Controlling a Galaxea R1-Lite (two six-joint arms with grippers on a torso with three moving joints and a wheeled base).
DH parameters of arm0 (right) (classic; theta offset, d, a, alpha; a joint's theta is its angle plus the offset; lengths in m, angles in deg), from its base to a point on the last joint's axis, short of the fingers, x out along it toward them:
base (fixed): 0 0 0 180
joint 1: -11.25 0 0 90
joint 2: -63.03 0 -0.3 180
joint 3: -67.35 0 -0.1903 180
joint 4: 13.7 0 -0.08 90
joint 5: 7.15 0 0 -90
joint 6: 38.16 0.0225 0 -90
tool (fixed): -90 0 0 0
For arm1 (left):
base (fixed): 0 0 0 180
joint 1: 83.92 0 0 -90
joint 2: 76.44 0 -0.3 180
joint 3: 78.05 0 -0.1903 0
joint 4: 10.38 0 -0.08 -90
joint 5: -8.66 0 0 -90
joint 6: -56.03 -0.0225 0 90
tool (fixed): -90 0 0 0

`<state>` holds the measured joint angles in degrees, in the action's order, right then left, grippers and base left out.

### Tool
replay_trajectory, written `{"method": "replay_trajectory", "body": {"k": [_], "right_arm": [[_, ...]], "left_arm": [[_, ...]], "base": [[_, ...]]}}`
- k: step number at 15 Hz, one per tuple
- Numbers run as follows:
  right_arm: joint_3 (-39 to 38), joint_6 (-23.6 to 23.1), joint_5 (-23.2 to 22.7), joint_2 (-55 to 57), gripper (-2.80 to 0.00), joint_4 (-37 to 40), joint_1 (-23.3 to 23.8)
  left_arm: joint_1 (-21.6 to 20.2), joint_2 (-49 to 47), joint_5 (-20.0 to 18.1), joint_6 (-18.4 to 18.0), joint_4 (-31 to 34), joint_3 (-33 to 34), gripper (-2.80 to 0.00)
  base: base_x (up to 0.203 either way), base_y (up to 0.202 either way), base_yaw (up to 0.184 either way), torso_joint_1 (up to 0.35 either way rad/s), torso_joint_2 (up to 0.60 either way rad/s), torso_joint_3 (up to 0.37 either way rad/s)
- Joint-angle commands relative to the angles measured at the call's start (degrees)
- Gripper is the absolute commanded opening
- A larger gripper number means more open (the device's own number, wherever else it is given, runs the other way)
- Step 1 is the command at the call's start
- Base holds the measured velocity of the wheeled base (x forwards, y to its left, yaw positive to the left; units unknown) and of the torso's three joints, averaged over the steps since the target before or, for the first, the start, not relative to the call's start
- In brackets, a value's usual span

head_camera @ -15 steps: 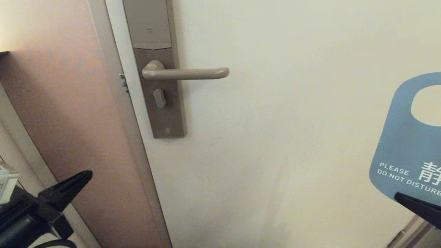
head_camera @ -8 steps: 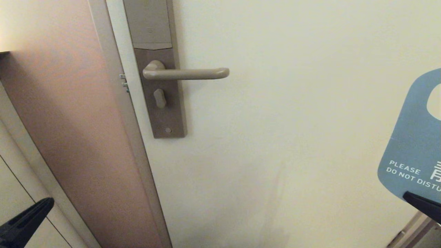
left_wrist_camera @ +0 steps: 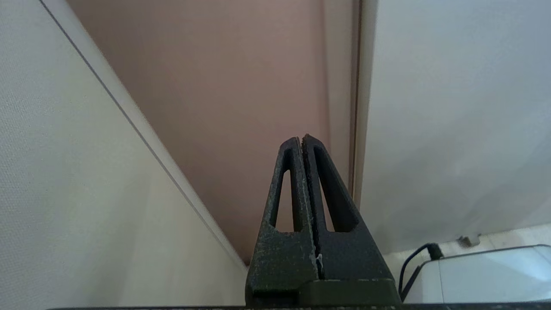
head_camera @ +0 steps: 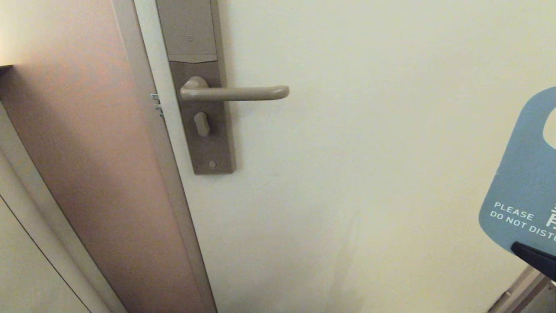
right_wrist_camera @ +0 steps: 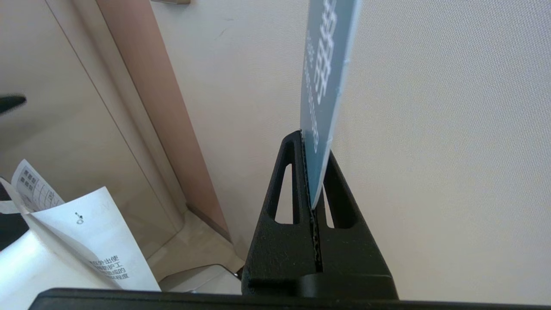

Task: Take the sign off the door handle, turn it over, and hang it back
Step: Hang the sign back with the other side facing out

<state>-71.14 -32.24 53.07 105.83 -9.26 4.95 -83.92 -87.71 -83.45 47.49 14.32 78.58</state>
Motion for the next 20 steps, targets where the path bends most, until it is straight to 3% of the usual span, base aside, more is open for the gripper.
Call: {"method": "replay_trajectory", "body": {"k": [1, 5, 20], "right_arm": [[-0.1, 0.1, 0.2, 0.0, -2.8, -0.1, 0.0], [-0.2, 0.1, 0.7, 0.0, -2.8, -0.1, 0.0], [-2.4, 0.3, 1.5, -3.7, -2.8, -0.1, 0.0]], "left_arm": [[0.1, 3.6, -0.1, 0.0, 0.3, 0.0, -2.8], [0.0, 11.3, -0.4, 0.2, 0.4, 0.0, -2.8], [0.0, 11.3, -0.2, -0.1, 0.4, 0.0, -2.8]], "base": [[0.0, 0.0, 0.0, 0.0, 0.0, 0.0], [0.0, 0.0, 0.0, 0.0, 0.0, 0.0], [0.0, 0.0, 0.0, 0.0, 0.0, 0.0]]}}
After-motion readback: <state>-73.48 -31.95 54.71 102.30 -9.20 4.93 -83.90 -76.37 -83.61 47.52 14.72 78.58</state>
